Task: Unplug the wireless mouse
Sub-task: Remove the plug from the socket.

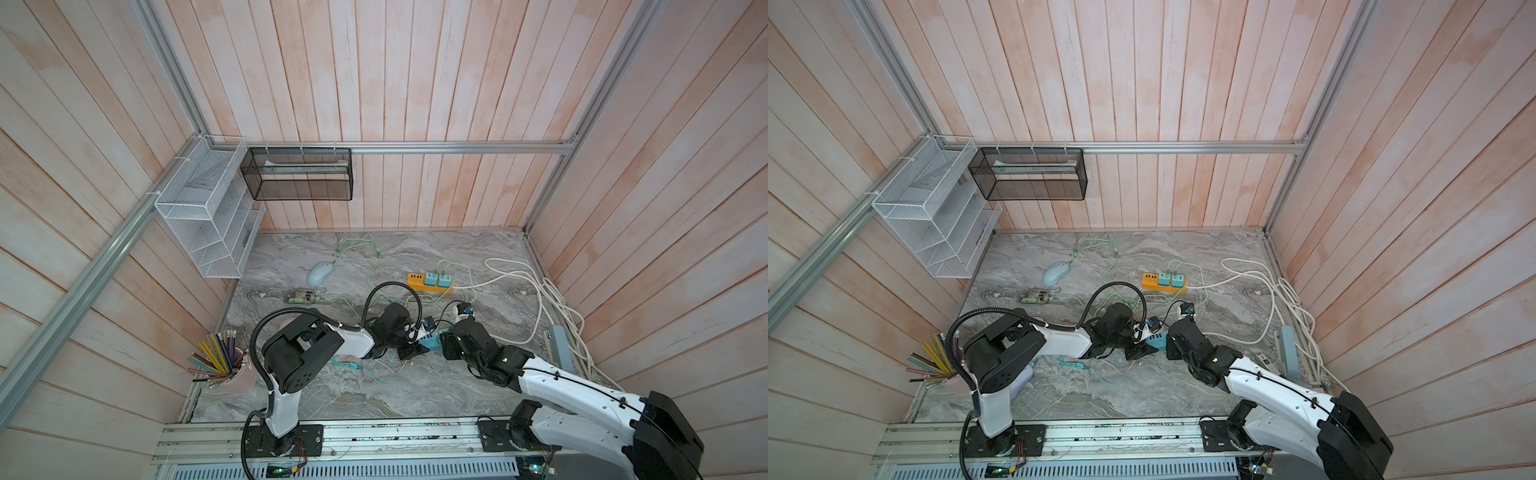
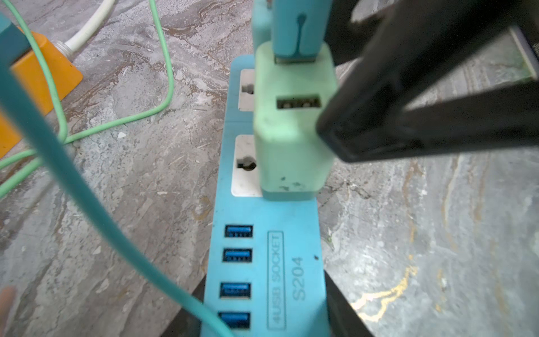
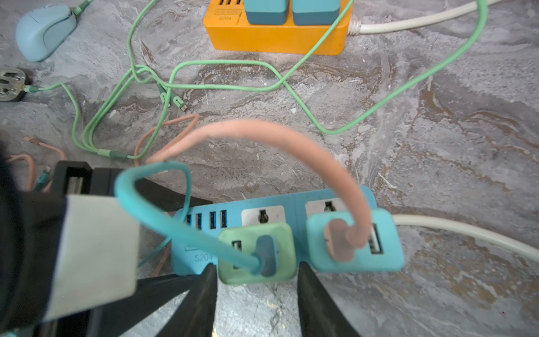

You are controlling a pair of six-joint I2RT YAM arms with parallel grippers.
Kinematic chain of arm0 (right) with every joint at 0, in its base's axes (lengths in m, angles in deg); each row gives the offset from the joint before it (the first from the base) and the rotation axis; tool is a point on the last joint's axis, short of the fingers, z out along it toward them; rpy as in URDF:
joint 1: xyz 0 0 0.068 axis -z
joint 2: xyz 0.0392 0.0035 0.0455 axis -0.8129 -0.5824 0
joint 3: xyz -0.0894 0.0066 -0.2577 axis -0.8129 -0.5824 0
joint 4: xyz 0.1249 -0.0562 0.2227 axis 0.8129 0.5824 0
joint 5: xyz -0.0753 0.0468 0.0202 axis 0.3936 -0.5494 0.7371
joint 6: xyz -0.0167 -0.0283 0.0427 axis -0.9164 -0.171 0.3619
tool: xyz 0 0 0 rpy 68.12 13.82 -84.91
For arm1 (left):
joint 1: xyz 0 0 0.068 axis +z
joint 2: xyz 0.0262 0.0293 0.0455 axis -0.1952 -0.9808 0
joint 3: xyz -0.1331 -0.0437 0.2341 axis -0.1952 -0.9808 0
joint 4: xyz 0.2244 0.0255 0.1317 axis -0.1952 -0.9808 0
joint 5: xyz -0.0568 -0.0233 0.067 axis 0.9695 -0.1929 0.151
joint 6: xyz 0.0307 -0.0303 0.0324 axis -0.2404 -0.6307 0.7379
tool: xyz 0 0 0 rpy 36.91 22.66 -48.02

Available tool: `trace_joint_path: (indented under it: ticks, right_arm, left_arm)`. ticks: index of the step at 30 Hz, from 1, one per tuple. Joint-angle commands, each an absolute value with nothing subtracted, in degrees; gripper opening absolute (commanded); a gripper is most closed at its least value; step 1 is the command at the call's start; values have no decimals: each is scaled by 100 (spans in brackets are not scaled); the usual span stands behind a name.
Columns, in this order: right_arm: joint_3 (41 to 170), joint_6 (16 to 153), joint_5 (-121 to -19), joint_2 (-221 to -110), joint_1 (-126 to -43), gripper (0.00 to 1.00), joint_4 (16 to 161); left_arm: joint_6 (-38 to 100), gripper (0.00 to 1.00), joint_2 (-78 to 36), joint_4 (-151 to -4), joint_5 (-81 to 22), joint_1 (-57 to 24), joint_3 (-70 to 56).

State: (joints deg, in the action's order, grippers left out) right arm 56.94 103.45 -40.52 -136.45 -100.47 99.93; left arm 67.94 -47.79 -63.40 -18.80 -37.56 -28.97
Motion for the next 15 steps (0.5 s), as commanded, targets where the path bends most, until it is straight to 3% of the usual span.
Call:
trace_joint_path:
  ticks: [1, 10, 15]
  right_arm:
    - [5711, 10260, -3929, -13749, -10067, 45, 9752]
    - [5650, 10242, -3817, -13985, -10070, 52, 9580]
    - [5557, 10228, -3793, -14033, -10068, 49, 9361]
  left_arm:
    - [6831, 51, -4867, -6437, -1790, -3784, -2750]
    - [6830, 51, -4876, -6464, -1790, -3781, -2729]
    - [6830, 51, -4884, -6478, -1788, -3788, -2709]
